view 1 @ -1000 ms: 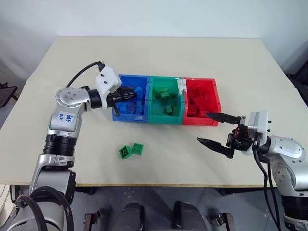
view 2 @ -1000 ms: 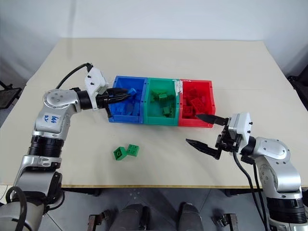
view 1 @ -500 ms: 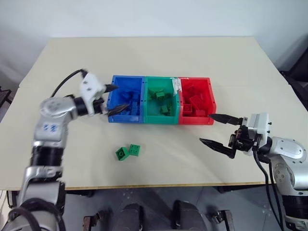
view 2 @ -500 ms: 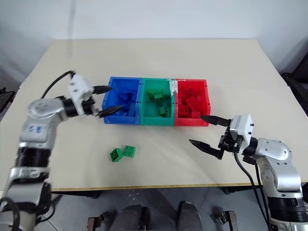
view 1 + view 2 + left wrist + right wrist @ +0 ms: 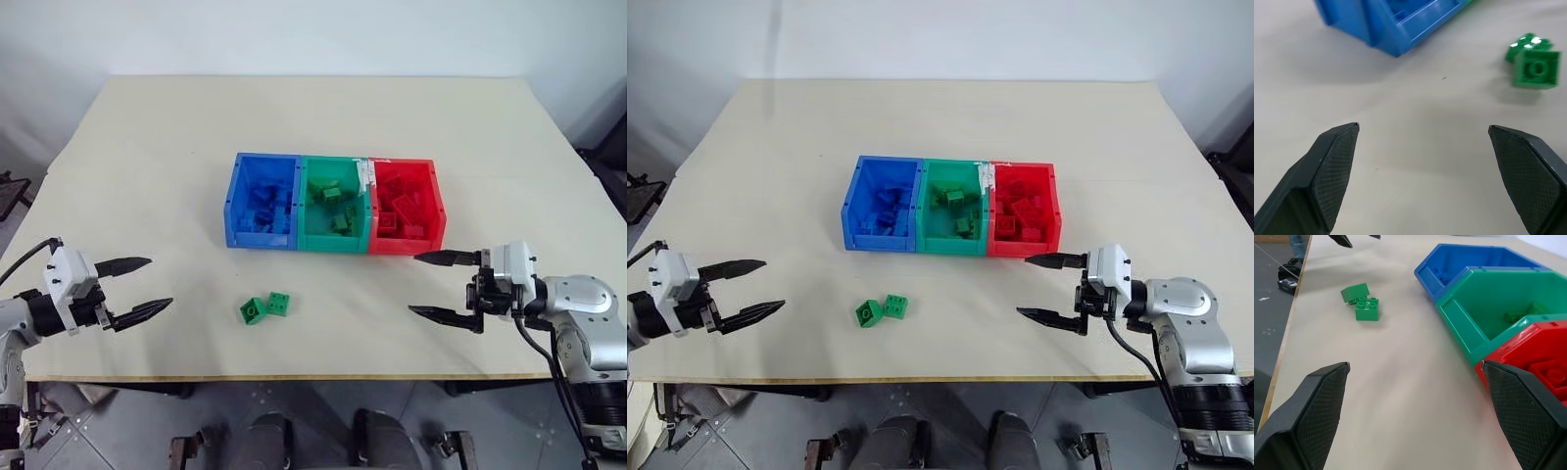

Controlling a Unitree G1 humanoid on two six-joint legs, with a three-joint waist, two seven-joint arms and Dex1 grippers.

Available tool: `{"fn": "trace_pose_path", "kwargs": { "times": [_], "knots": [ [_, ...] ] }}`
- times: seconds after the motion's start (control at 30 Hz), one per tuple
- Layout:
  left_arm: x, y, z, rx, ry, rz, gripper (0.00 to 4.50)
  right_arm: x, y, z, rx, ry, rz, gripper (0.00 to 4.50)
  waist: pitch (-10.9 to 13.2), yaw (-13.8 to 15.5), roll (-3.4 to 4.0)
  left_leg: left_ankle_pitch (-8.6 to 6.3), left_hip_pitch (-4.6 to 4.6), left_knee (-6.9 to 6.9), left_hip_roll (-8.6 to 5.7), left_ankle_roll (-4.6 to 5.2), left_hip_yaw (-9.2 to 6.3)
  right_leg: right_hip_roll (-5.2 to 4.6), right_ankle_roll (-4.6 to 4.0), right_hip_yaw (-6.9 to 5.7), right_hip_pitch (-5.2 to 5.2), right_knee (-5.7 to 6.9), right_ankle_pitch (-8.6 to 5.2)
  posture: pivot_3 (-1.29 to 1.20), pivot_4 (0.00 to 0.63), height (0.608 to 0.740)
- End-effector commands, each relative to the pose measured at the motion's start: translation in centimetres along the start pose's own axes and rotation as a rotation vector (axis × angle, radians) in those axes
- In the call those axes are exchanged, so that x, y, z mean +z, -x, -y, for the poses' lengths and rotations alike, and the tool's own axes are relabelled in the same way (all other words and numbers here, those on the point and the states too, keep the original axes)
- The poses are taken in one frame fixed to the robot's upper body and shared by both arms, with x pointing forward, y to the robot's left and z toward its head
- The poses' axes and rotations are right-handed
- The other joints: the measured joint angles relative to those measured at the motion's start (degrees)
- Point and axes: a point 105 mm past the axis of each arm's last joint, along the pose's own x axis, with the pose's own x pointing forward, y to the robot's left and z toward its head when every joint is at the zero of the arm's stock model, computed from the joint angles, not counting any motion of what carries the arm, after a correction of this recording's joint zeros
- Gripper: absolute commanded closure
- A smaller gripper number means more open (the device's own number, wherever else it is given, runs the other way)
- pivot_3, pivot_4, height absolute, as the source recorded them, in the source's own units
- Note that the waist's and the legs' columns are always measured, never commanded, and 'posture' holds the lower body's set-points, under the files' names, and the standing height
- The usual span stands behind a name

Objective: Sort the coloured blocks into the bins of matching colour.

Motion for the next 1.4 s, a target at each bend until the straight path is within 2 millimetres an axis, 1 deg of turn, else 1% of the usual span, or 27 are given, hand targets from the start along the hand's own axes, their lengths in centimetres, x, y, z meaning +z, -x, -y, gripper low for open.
{"fn": "trace_pose_path", "kwargs": {
  "times": [0.03,0.13,0.2,0.27,0.33,0.4,0.47,0.63,0.7,0.77,0.87,0.97,1.17,1.23,1.4],
  "knots": [
    [2.7,-2.6,2.4,-0.139,-0.086,0.073,0.01,0.9,0.1,-0.3,-0.003,0.031,0.028,0.00,0.00,0.16,0.00,-0.01,0.00,0.00,0.00,-0.01,0.00,0.00,0.00,0.00,0.00,-0.01,0.00,0.00,0.150,0.740],
    [3.9,-4.7,4.3,-0.252,-0.102,0.095,0.01,0.7,0.2,-0.7,0.001,0.023,0.019,0.00,0.00,0.06,0.01,-0.02,0.01,-0.01,-0.01,-0.03,0.01,0.01,-0.01,0.02,0.00,-0.01,0.00,0.00,0.150,0.740],
    [4.1,-6.3,5.7,-0.357,-0.130,0.044,0.01,0.6,0.2,-1.0,-0.004,0.013,0.015,0.00,0.00,0.14,0.01,-0.02,0.01,-0.01,0.02,-0.04,0.04,0.06,-0.01,0.01,-0.01,-0.01,0.00,0.00,0.150,0.740],
    [3.7,-8.2,5.8,-0.400,-0.229,-0.082,0.01,0.7,0.3,-1.4,0.000,-0.005,0.008,0.00,0.00,0.23,0.02,-0.02,0.01,0.00,0.01,-0.04,0.06,0.08,-0.01,0.00,0.00,0.00,0.00,0.00,0.150,0.740],
    [3.4,-9.1,5.5,-0.404,-0.274,-0.156,0.01,0.8,0.3,-1.6,0.007,-0.013,0.002,0.00,0.00,0.20,0.03,-0.02,0.02,0.01,-0.08,-0.04,0.10,0.09,-0.01,0.02,0.00,0.03,0.00,0.00,0.150,0.740],
    [4.6,-10.3,6.0,-0.441,-0.289,-0.137,0.01,1.0,0.4,-1.9,0.001,0.000,0.004,0.00,-0.01,0.12,0.03,-0.02,0.04,-0.01,-0.12,-0.04,0.16,0.13,-0.01,0.04,-0.01,0.00,0.00,0.00,0.150,0.740],
    [4.8,-11.5,6.4,-0.470,-0.285,-0.161,0.01,1.0,0.5,-2.5,0.002,0.001,0.003,0.00,-0.01,0.19,0.03,-0.02,0.02,-0.04,-0.10,-0.05,0.15,0.18,-0.02,0.02,-0.02,-0.03,0.00,0.00,0.150,0.740],
    [3.9,-13.5,6.8,-0.506,-0.270,-0.234,0.01,0.5,0.7,-3.6,-0.007,-0.025,-0.011,0.00,0.00,0.26,0.02,-0.03,0.02,-0.05,-0.13,-0.05,0.19,0.19,-0.02,0.02,-0.02,-0.07,0.00,0.00,0.150,0.740],
    [3.4,-13.8,7.1,-0.534,-0.259,-0.283,0.01,0.4,0.6,-3.8,-0.011,-0.027,-0.015,0.00,0.00,0.26,0.02,-0.02,0.01,-0.03,-0.13,-0.05,0.20,0.18,-0.02,0.04,-0.02,-0.05,0.00,0.00,0.150,0.740],
    [3.3,-14.0,7.2,-0.546,-0.247,-0.299,0.01,0.5,0.5,-3.8,-0.019,-0.028,-0.014,0.00,0.00,0.26,0.02,-0.02,0.01,-0.01,-0.13,-0.05,0.20,0.21,-0.02,0.04,-0.02,-0.05,0.00,0.00,0.150,0.740],
    [2.9,-14.2,6.9,-0.539,-0.258,-0.332,0.01,0.5,0.5,-3.8,-0.030,-0.026,-0.016,0.00,0.00,0.26,0.02,-0.02,0.01,-0.01,-0.10,-0.05,0.18,0.21,-0.02,0.04,-0.02,-0.05,0.00,0.00,0.150,0.740],
    [2.8,-14.6,6.7,-0.528,-0.261,-0.327,0.57,0.4,0.6,-3.9,-0.038,-0.027,-0.020,0.00,0.00,0.29,0.02,-0.02,0.01,-0.01,-0.10,-0.05,0.18,0.20,-0.02,0.04,-0.02,-0.05,0.00,0.00,0.150,0.740],
    [2.7,-15.2,7.0,-0.539,-0.281,-0.315,2.45,0.2,0.7,-3.9,-0.047,-0.028,-0.027,0.00,0.00,0.40,0.02,-0.02,-0.01,0.05,-0.09,-0.04,0.13,0.18,-0.02,0.03,0.00,-0.04,0.00,0.00,0.150,0.740],
    [2.6,-15.2,7.1,-0.550,-0.288,-0.308,2.92,0.2,0.7,-3.9,-0.049,-0.027,-0.028,0.00,0.00,0.35,0.02,-0.02,-0.01,0.05,-0.09,-0.04,0.14,0.19,-0.02,0.03,0.00,-0.04,0.00,0.00,0.150,0.740],
    [3.1,-15.4,6.6,-0.519,-0.301,-0.255,2.93,0.2,1.1,-3.5,-0.087,-0.023,-0.029,0.00,0.00,0.44,0.02,-0.02,-0.01,0.05,-0.08,-0.04,0.14,0.19,-0.02,0.03,0.00,-0.04,0.00,0.00,0.150,0.740]
  ]
}}
